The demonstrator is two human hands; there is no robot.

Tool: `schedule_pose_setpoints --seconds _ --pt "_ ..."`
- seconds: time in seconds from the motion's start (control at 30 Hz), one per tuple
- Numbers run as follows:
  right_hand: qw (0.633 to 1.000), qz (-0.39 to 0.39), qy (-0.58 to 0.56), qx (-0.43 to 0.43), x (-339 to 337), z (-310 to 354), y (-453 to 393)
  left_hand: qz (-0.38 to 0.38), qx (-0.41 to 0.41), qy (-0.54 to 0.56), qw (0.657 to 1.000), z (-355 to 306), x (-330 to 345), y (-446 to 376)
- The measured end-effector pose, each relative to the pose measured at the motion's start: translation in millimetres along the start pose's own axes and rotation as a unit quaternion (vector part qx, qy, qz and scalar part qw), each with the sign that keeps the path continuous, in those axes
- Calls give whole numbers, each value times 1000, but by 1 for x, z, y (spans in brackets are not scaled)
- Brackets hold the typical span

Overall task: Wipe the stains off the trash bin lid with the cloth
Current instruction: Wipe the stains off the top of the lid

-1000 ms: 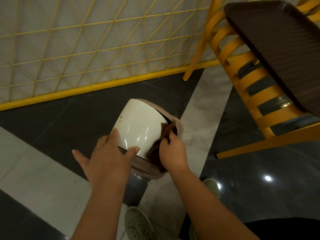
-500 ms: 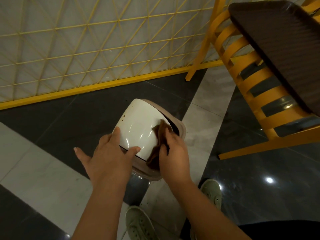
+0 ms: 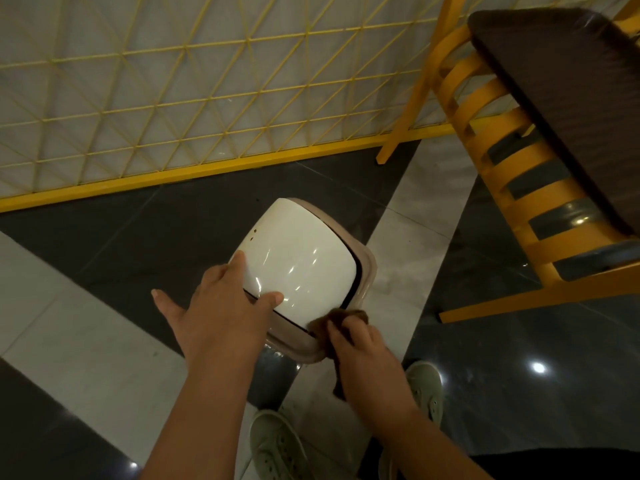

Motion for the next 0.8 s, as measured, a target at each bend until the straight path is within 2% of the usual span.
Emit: schedule_pose_setpoints --seconds 0.1,0.17,0.23,0.4,0.47,0.6,0.7,0.8 --pt "999 -15 29 0 -2 -17 0 1 -3 11 1000 3 1 0" --pt "997 -48 26 52 -5 -35 -7 3 -6 18 1000 4 2 1" --pt "997 -32 21 73 -4 -31 -12 0 -5 17 1000 3 1 0" --pt "1000 13 -2 19 13 -12 13 9 -7 4 1000 1 1 -2" --pt "1000 -18 6 19 10 -26 10 9 -8 12 1000 2 2 -2" --pt "994 -75 16 77 -4 -39 -13 8 -8 22 1000 2 2 0" --pt "997 -28 -18 74 2 -20 -7 4 -4 11 1000 0 0 -1" --pt "1000 9 -22 12 11 -12 13 3 0 12 1000 1 0 -1"
Point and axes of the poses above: each hand's wrist, its own y-axis away from the middle knuckle, its own x-axis out of the palm, z = x × y, the point moved 3 cm from there along -y, towards the middle knuckle, and after that the axes turned 8 degrees about -z, right-handed, at the moved point
